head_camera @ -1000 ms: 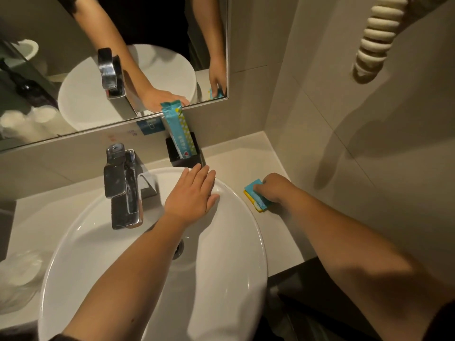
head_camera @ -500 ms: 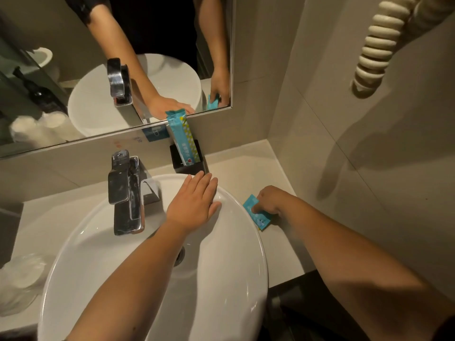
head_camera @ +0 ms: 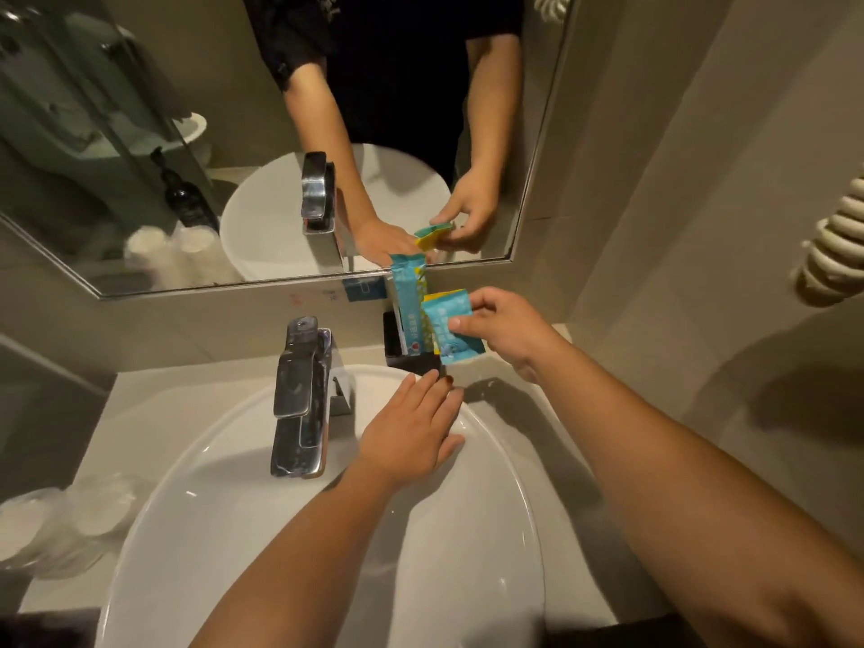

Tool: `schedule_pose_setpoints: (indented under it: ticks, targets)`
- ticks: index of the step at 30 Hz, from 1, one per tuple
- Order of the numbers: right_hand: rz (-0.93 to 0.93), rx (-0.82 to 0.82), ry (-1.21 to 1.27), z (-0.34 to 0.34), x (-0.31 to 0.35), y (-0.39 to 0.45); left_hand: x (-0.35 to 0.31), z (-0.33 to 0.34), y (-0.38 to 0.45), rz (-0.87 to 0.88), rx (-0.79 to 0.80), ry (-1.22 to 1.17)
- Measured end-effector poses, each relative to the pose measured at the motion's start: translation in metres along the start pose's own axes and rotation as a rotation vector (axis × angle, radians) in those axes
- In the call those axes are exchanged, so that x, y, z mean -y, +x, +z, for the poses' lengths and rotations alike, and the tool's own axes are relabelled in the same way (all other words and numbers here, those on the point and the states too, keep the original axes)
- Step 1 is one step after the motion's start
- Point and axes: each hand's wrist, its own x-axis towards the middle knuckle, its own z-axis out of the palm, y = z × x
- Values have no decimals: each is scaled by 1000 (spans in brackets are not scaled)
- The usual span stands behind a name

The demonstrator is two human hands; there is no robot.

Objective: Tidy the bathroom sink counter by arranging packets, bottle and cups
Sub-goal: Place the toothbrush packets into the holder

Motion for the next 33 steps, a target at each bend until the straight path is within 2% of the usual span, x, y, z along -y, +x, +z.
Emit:
schedule_pose_setpoints:
  ticks: [14,26,33]
  targets:
    - [-142,-20,-37,33,-28,42,-2,14,0,5,-30,0]
    - [-121,-36,-196,38,-44,40,-2,15,0,-5,-38,-19]
    - [-107,-52,-184,39,-38,35,-2,16,0,-2,-42,-32]
